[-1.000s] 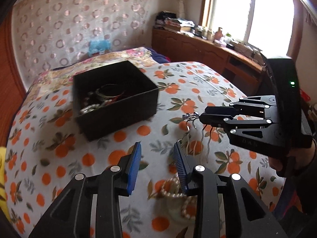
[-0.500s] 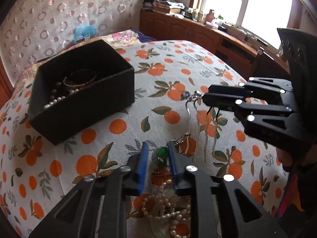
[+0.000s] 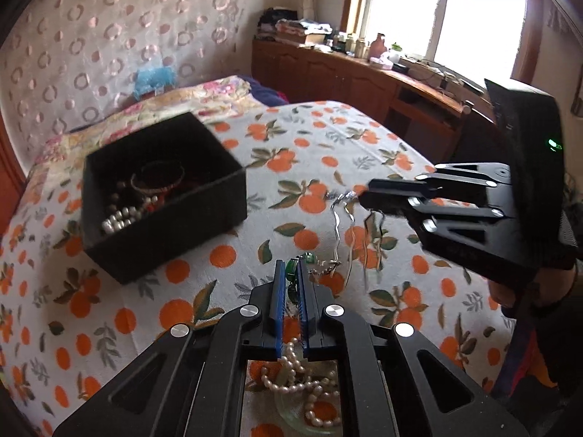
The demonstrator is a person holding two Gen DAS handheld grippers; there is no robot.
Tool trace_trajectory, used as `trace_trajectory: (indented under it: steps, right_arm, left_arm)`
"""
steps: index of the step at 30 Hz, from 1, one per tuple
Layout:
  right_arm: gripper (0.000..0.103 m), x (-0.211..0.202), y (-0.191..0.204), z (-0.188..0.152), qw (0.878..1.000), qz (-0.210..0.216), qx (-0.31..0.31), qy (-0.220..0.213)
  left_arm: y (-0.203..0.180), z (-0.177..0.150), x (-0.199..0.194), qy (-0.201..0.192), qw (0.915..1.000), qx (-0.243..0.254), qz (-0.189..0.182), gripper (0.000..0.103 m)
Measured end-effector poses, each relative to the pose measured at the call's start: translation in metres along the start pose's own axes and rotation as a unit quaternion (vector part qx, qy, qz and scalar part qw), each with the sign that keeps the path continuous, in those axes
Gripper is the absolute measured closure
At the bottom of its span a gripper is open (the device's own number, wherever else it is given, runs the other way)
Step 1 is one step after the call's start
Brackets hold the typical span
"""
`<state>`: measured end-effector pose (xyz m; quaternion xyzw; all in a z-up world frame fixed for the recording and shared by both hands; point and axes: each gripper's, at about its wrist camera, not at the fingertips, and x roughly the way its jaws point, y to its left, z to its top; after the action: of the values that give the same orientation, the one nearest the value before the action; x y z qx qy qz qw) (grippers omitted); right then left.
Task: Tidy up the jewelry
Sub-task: 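Carry the earring and hairpin into the black box and open both tools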
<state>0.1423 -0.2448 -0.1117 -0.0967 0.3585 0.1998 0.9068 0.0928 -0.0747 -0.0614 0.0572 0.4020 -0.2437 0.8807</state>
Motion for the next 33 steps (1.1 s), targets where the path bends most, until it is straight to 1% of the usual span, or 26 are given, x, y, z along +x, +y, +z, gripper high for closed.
trace_trajectory:
  steps: [2,4,7,13,15,16,17,18,20,24,28,29,31,33]
  right_arm:
    - [0.102,-0.003,0.001,0.005,1.000,-0.005,0.006,-0.013]
    - [0.103,-0.002,0.002,0.009,1.000,-0.001,0.005,-0.017]
    - [0.103,0.006,0.003,0.011,1.000,0.000,0.004,-0.008]
    - [0.102,0.007,-0.001,0.004,1.000,0.005,0.004,0.001]
    - [0.097,0.009,-0.005,0.001,1.000,0.005,0.004,0.007]
    - [0.085,0.011,-0.007,0.000,1.000,0.005,0.005,0.009]
    - [0.069,0.012,-0.009,-0.001,1.000,0.005,0.007,0.011]
    - [0.065,0.013,-0.012,-0.002,1.000,0.006,0.011,0.011]
    - [0.065,0.015,-0.015,-0.004,1.000,0.014,0.017,0.016]
    - [0.065,0.021,-0.014,-0.009,0.999,0.026,0.015,0.040]
    - [0.065,0.024,-0.017,-0.011,0.998,0.039,0.028,0.049]
    - [0.075,0.025,-0.018,-0.011,0.997,0.046,0.031,0.052]
    - [0.076,0.026,-0.019,-0.011,0.997,0.049,0.031,0.052]
    - [0.078,0.025,-0.018,-0.010,0.997,0.046,0.031,0.050]
  left_arm:
    - [-0.003,0.000,-0.004,-0.002,1.0000,0.006,0.001,0.098]
    - [-0.003,0.000,-0.007,-0.003,1.0000,0.009,0.003,0.098]
    - [0.000,0.000,-0.010,-0.007,0.9999,0.005,0.007,0.098]
    - [0.015,0.001,-0.023,-0.031,0.9993,-0.016,0.016,0.098]
    - [0.019,0.004,-0.027,-0.040,0.9988,-0.021,0.022,0.098]
    - [0.022,0.006,-0.030,-0.046,0.9983,-0.027,0.024,0.098]
    - [0.024,0.006,-0.031,-0.049,0.9980,-0.030,0.026,0.098]
    - [0.026,0.008,-0.032,-0.052,0.9977,-0.033,0.028,0.098]
    - [0.030,0.011,-0.036,-0.059,0.9970,-0.036,0.036,0.098]
    - [0.040,0.017,-0.043,-0.071,0.9953,-0.045,0.048,0.098]
    - [0.050,0.025,-0.050,-0.083,0.9933,-0.052,0.060,0.098]
    - [0.053,0.027,-0.051,-0.086,0.9929,-0.054,0.063,0.098]
    - [0.058,0.033,-0.055,-0.092,0.9917,-0.056,0.069,0.098]
    - [0.064,0.039,-0.058,-0.097,0.9905,-0.060,0.076,0.098]
